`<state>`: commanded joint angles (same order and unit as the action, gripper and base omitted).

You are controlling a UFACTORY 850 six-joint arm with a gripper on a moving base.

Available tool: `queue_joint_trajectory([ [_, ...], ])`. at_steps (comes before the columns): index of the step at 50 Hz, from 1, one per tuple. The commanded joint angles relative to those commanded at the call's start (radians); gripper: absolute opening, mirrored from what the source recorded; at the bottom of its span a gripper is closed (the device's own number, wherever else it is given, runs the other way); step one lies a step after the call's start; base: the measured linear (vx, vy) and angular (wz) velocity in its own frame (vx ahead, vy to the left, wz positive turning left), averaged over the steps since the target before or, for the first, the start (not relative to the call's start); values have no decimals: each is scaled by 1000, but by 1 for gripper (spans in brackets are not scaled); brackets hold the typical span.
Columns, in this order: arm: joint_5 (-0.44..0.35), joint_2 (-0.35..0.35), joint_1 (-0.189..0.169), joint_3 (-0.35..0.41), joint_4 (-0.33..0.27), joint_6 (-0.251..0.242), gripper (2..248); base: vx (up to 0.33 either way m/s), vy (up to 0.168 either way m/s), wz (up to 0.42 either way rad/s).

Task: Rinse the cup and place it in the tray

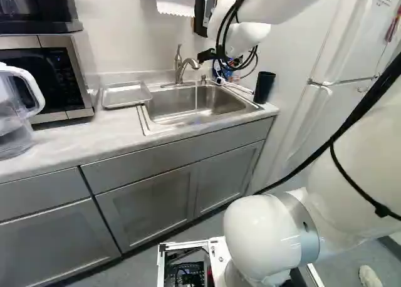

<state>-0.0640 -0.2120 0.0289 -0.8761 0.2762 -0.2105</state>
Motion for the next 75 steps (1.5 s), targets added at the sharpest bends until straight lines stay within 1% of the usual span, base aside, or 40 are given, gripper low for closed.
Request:
queue_joint_trajectory([
  [21,-48,30,0,-21,65,0,247,0,0,0],
  [29,-72,43,0,-17,86,0,247,0,0,0],
  [52,-163,72,-7,5,137,0,247,0,0,0],
  [75,-262,122,-10,7,195,0,247,0,0,0],
])
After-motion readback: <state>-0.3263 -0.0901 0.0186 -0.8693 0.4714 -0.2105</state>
